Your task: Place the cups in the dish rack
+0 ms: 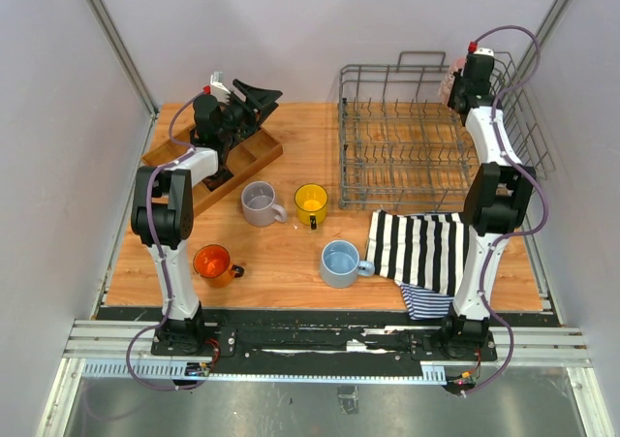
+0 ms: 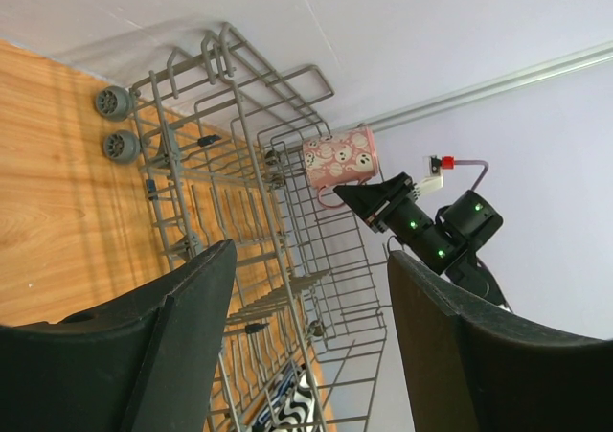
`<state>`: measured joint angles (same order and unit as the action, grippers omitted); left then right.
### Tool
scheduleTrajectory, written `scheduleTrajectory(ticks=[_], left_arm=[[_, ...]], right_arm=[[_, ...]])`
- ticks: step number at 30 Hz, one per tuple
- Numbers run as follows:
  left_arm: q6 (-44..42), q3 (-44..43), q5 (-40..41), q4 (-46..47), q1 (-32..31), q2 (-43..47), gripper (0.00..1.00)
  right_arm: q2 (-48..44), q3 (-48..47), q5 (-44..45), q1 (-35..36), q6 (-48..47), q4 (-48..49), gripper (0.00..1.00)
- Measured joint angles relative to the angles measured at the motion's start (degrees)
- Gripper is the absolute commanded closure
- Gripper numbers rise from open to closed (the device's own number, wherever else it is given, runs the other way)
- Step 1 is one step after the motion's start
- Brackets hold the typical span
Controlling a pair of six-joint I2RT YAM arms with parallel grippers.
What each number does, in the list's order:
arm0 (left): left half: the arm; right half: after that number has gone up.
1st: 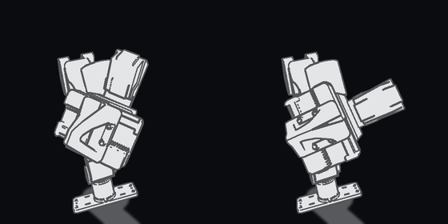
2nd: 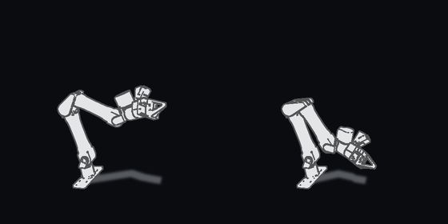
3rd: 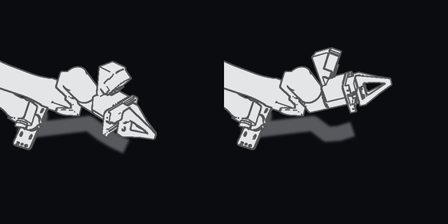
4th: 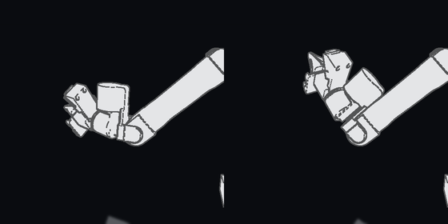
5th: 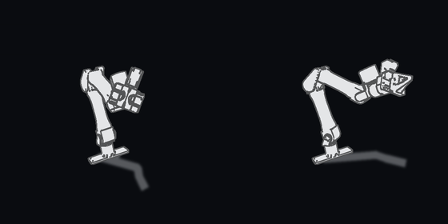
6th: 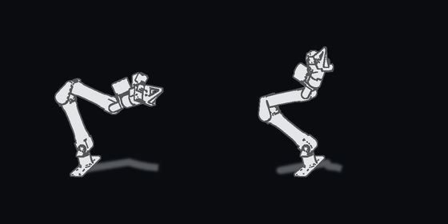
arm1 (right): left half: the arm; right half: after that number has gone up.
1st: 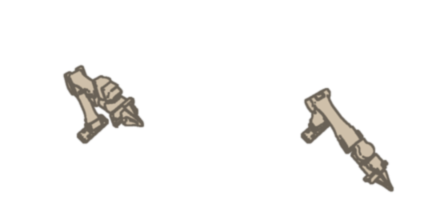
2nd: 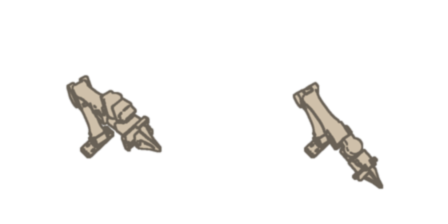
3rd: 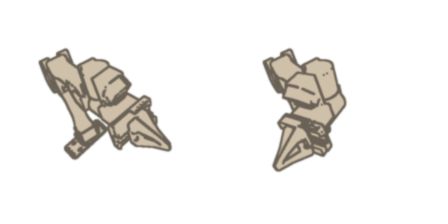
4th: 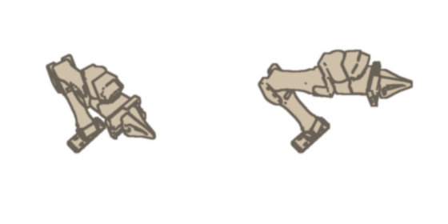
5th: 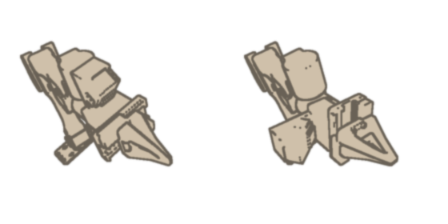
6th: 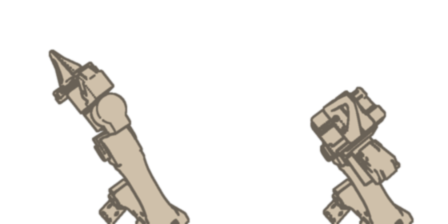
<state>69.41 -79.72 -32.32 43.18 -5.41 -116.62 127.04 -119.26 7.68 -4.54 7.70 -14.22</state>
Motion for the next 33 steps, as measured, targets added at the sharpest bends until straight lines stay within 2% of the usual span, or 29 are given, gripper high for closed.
scheduleTrajectory(ticks=[21, 33], left_arm=[[-1.8, 0.0, -0.7, -1.2, 0.0, 0.0, 0.32], [-3.5, 0.0, -1.0, -3.0, 0.4, 0.0, 0.32]], right_arm=[[0.3, 2.9, -1.2, 0.0, 0.2, -0.7, 0.99], [5.0, 2.4, -2.9, -1.5, 0.0, -0.7, 0.99]])
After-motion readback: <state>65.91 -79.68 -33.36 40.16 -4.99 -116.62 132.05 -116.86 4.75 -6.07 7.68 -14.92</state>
